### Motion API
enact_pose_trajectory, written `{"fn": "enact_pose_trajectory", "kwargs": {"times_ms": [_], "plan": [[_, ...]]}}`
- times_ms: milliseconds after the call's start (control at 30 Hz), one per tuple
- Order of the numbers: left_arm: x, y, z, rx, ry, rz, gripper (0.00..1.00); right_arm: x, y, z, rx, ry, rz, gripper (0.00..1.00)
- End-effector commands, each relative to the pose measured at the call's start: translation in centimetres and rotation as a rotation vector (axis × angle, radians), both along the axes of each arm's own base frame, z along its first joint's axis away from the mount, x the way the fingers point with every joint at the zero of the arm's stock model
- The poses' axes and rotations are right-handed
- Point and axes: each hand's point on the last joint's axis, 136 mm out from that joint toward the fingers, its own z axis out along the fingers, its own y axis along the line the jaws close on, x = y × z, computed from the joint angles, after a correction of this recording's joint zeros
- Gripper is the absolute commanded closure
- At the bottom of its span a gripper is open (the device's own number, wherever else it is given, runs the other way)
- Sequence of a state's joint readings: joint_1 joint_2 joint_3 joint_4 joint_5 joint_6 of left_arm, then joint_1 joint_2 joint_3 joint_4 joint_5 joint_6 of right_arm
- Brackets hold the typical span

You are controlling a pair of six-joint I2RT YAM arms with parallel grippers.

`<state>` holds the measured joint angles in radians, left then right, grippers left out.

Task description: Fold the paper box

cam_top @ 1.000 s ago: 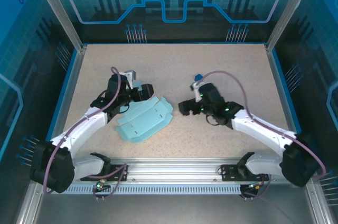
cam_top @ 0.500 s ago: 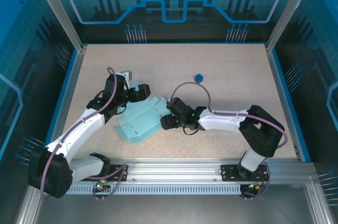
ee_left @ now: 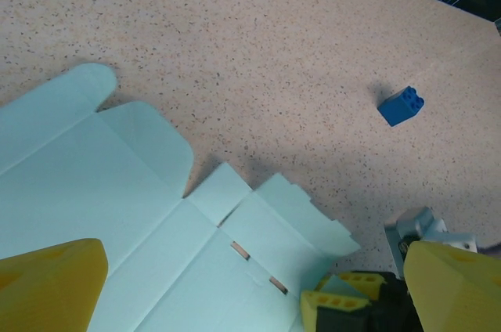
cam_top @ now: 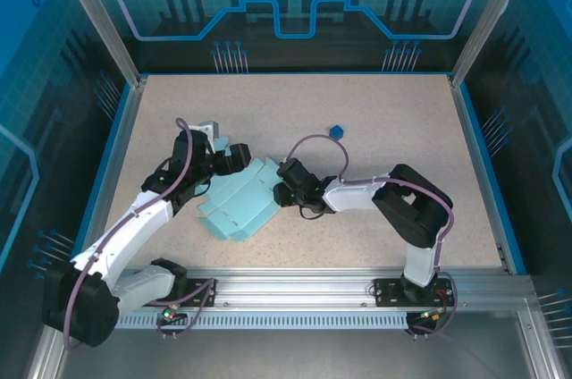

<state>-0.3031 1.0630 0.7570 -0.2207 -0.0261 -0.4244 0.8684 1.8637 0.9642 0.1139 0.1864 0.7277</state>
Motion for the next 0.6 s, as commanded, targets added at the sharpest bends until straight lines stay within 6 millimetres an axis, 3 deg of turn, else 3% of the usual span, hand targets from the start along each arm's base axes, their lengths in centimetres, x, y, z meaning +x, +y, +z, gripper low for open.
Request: {"fn": "enact_pose_trajectory", "kwargs": {"times_ms": [0, 267, 567], "plan": [[-0.1, 0.5, 1.0, -0.027, -0.039, 0.039, 0.01, 2.9, 0.7, 2.0, 0.057, -0.099, 0.001, 0.85], [0.8, 0.2, 4.9, -0.063, -0.121, 0.043, 0.02, 4.2, -1.4, 8.2, 0.086, -0.229, 0.161, 0.99], [2.9, -2.7, 11.7, -0.104, -0.349, -0.115, 0.04, 3.9, -8.2, 15.0, 0.073, -0.367, 0.339, 1.0]]}}
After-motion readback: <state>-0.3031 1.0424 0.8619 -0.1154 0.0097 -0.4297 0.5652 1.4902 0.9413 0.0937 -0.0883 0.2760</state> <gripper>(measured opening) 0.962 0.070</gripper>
